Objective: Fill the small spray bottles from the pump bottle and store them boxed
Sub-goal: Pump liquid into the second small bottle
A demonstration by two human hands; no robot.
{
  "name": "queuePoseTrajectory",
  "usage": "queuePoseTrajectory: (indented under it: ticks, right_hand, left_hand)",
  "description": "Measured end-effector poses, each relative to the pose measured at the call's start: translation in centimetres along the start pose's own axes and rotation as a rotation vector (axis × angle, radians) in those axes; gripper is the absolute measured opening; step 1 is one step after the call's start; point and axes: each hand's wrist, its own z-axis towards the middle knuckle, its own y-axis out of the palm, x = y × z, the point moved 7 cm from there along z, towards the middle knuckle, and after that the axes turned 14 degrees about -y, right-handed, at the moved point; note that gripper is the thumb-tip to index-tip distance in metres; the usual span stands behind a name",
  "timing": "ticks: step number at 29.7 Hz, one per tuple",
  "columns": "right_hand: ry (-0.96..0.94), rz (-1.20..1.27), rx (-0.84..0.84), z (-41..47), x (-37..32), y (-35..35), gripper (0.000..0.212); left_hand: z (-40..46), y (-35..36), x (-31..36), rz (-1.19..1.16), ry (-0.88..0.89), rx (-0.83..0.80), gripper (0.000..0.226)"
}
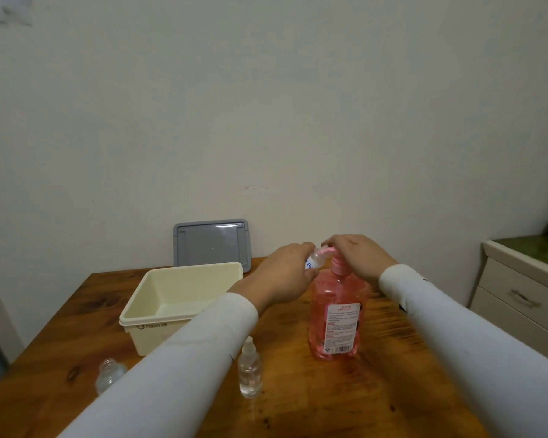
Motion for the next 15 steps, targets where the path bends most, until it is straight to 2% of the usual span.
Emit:
queuePoseTrajectory:
  ticks: [6, 10, 15]
  right_hand:
    - [-0.011, -0.066, 0.004, 0.3, -0.8, -1.2, 0.039]
    - [0.001, 0.068, 0.065, -0.2, 0.0, -0.4, 0.038]
    - [0.005, 0.060, 0.053, -0.4, 0.3, -0.1, 0.038]
  left_hand:
    - [0.0, -1.2, 0.9, 0.022, 0.027, 0.021, 0.031]
    - [-0.1, -0.4, 0.5, 0.009, 0.013, 0.003, 0.029]
    - [-0.2, -0.3, 0.6, 0.042, 0.025, -0.019, 0.030]
